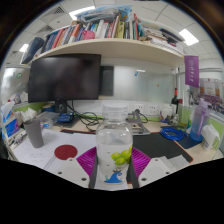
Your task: Pour water
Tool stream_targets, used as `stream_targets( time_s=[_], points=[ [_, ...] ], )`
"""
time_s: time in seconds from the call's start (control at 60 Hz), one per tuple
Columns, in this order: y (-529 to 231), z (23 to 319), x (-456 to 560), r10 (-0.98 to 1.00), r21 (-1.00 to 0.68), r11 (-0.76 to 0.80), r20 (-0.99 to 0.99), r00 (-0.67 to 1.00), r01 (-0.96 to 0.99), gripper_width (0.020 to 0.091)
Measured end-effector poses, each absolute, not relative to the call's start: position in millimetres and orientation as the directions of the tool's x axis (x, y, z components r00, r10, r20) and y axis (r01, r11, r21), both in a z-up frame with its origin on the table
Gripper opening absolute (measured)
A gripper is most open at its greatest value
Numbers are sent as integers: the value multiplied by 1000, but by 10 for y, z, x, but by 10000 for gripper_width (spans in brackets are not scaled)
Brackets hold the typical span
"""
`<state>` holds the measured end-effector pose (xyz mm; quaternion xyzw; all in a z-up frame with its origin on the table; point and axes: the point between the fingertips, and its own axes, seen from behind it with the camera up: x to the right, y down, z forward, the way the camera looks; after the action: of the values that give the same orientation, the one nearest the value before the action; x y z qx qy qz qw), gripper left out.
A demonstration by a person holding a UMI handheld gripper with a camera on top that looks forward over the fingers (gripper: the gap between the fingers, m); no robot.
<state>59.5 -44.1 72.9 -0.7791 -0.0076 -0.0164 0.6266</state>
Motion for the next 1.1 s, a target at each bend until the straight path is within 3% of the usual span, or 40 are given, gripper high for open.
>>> stream_targets(
  time_s=[0.183, 0.333, 0.45, 0.617, 0.867, 1.1],
  points=[
    [-436, 728, 599, -53, -972, -234, 29, 998, 16, 408],
    [-429, 762, 584, -71, -962, -267, 77, 995, 56, 384],
    [-418, 965, 547, -85, -953, -286, 133, 987, 104, 384],
    [-212, 1341, 268, -1, -873, -316, 392, 920, 371, 382],
    [253, 1678, -448, 223, -505, -225, 806, 548, 834, 383],
    [488, 1678, -1116, 314, -66, -52, 946, 79, 996, 384]
  ],
)
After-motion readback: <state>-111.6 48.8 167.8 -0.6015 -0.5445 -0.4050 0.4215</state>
